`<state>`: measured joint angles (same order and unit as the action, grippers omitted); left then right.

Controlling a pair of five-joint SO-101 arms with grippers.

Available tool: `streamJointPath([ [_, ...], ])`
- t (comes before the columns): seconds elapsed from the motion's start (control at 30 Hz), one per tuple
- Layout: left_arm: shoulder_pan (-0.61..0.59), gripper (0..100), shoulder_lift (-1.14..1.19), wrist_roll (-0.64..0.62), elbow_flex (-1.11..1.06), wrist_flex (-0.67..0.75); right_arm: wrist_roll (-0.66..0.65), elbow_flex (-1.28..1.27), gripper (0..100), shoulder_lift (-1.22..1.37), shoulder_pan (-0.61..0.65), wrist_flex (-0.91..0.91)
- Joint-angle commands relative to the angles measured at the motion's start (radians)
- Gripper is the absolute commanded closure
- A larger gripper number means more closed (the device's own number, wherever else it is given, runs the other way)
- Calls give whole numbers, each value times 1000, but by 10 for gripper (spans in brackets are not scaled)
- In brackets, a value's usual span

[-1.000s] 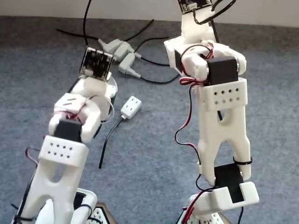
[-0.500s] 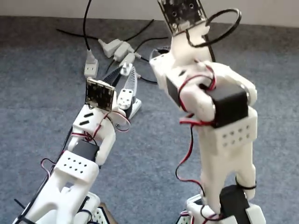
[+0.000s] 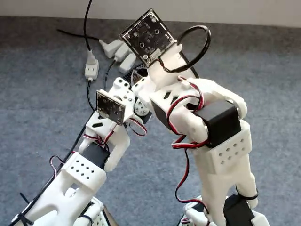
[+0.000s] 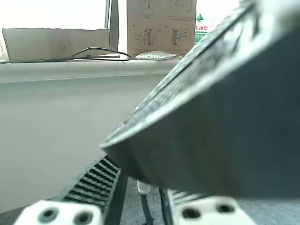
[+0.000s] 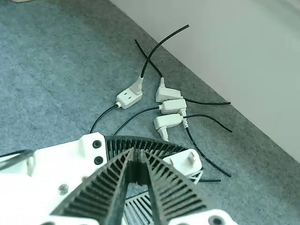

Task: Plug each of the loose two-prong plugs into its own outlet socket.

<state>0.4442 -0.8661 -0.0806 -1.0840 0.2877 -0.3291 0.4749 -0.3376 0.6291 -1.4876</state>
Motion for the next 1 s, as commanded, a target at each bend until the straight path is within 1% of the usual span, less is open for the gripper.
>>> streamJointPath([
  [0.0, 10, 993, -28, 0, 50, -11, -34, -5, 991, -22, -4, 33],
  [0.07, 10, 993, -36, 0, 48, -11, -51, -13, 991, -19, -35, 44],
  [0.33, 39, 993, -39, -2, 51, -11, -54, -185, 991, -21, -153, 254],
  [0.5, 41, 993, -119, -5, 45, -12, -54, -288, 991, -19, -209, 390],
  [0.6, 41, 993, -189, -5, 48, -75, -54, -335, 991, -19, -240, 455],
  [0.7, 41, 993, -240, -5, 48, -127, -54, -349, 991, -19, -252, 472],
  [0.97, 38, 993, -249, -5, 45, -135, -54, -346, 991, -25, -255, 464],
])
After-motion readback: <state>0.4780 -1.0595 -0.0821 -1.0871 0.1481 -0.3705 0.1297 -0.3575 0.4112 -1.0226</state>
